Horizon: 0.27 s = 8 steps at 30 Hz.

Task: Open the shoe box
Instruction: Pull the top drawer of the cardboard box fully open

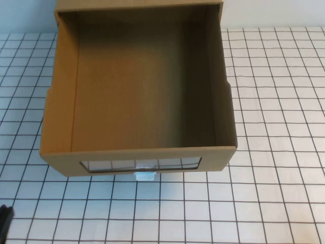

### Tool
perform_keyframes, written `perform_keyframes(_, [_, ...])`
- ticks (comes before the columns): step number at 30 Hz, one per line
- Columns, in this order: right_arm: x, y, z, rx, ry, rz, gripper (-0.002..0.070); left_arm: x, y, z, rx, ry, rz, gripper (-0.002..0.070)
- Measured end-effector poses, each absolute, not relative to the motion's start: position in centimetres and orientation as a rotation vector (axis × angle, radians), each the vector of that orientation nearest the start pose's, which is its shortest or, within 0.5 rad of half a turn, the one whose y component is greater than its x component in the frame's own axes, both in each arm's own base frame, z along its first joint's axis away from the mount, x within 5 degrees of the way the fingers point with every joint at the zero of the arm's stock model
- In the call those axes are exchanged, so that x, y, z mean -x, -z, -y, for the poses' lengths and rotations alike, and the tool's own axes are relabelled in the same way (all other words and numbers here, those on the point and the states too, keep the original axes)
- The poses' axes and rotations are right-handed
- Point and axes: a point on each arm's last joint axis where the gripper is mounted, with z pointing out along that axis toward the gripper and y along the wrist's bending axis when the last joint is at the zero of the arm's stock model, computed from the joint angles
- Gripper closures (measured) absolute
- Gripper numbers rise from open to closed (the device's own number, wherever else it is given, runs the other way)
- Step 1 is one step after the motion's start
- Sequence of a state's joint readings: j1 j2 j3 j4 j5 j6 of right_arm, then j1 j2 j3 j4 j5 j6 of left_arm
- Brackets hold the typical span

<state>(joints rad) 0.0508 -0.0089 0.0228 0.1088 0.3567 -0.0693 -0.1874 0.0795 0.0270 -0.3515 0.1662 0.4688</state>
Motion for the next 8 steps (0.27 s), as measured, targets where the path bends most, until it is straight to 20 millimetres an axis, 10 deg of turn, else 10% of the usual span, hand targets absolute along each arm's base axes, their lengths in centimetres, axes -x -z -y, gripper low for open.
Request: perform_keyframes(8, [-5.27, -17.42, -0.61, 0.043, -0.093, -1.850, 0.0689, -5.52, -18.26, 0.59, -0.182, -0.024, -1.734, 0.0677])
